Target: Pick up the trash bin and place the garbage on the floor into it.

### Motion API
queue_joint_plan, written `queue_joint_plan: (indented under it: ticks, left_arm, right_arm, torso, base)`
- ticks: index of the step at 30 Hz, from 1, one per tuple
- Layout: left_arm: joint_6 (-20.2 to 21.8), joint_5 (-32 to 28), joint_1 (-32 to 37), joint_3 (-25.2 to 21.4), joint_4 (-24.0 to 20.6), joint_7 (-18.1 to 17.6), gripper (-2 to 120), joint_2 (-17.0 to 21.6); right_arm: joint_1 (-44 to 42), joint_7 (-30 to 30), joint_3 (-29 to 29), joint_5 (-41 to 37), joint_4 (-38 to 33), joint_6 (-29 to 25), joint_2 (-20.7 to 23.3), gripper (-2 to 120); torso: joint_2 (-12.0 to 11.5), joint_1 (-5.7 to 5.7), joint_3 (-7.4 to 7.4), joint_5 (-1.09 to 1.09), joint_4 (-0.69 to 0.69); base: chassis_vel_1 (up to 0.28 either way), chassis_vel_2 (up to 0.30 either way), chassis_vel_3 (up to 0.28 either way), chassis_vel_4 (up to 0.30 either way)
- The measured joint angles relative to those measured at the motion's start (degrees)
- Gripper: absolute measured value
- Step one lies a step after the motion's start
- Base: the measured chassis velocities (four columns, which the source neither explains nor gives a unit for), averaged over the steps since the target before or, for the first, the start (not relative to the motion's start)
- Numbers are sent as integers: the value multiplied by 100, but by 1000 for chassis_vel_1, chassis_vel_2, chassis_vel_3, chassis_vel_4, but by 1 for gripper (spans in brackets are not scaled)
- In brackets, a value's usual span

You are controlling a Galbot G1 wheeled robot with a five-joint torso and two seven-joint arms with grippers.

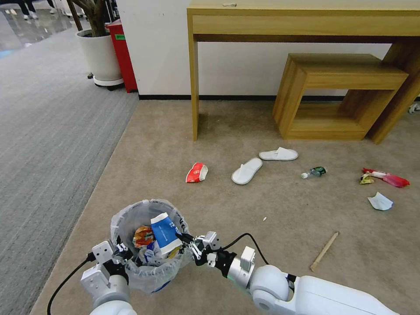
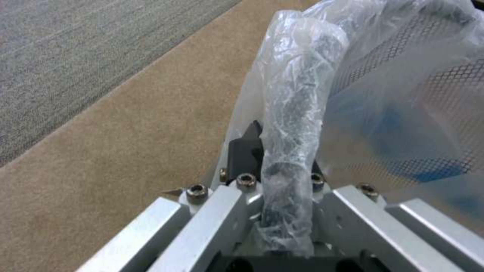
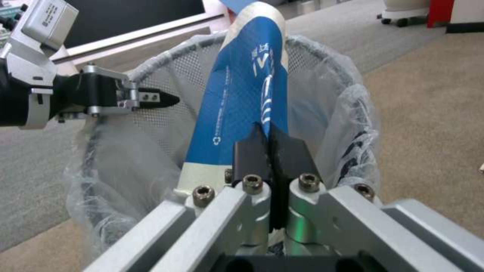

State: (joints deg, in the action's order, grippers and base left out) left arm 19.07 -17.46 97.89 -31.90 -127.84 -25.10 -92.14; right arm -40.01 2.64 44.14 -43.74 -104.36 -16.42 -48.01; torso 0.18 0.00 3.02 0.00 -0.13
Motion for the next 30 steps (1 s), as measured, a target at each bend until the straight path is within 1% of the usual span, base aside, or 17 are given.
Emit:
queue_joint_plan:
  ticks: [30]
  left_arm:
    - [0, 0, 0, 0, 0, 0, 1, 0]
  right_arm:
    - [0, 0, 0, 0, 0, 0, 0, 0]
  torso:
    - [0, 0, 0, 0, 0]
  base:
    - [0, 0, 0, 0]
